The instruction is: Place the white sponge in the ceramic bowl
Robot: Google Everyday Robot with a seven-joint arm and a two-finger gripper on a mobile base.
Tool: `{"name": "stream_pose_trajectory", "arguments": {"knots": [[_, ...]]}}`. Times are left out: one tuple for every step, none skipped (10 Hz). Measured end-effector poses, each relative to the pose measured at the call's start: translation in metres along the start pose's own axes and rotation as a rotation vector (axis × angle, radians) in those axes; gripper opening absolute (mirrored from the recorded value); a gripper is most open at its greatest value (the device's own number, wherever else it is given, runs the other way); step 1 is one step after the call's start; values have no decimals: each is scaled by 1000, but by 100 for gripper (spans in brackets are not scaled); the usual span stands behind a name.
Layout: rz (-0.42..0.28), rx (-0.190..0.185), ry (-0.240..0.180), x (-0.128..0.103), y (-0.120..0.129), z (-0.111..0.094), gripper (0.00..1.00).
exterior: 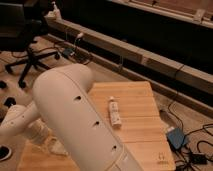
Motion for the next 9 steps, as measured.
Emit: {"name": "stream_pose_trajectory", "arguments": {"knots": [[23, 5, -40, -6, -3, -19, 1], [49, 0, -91, -12, -5, -42, 0], [94, -11, -187, -18, -10, -84, 0], [136, -16, -288, -17, -18, -131, 0], [167, -7, -351, -10, -28, -163, 0], [206, 8, -422, 3, -41, -200, 0], [246, 31, -487, 18, -57, -235, 0], [282, 48, -528, 29, -70, -256, 0], [329, 66, -572, 37, -89, -273, 0]]}}
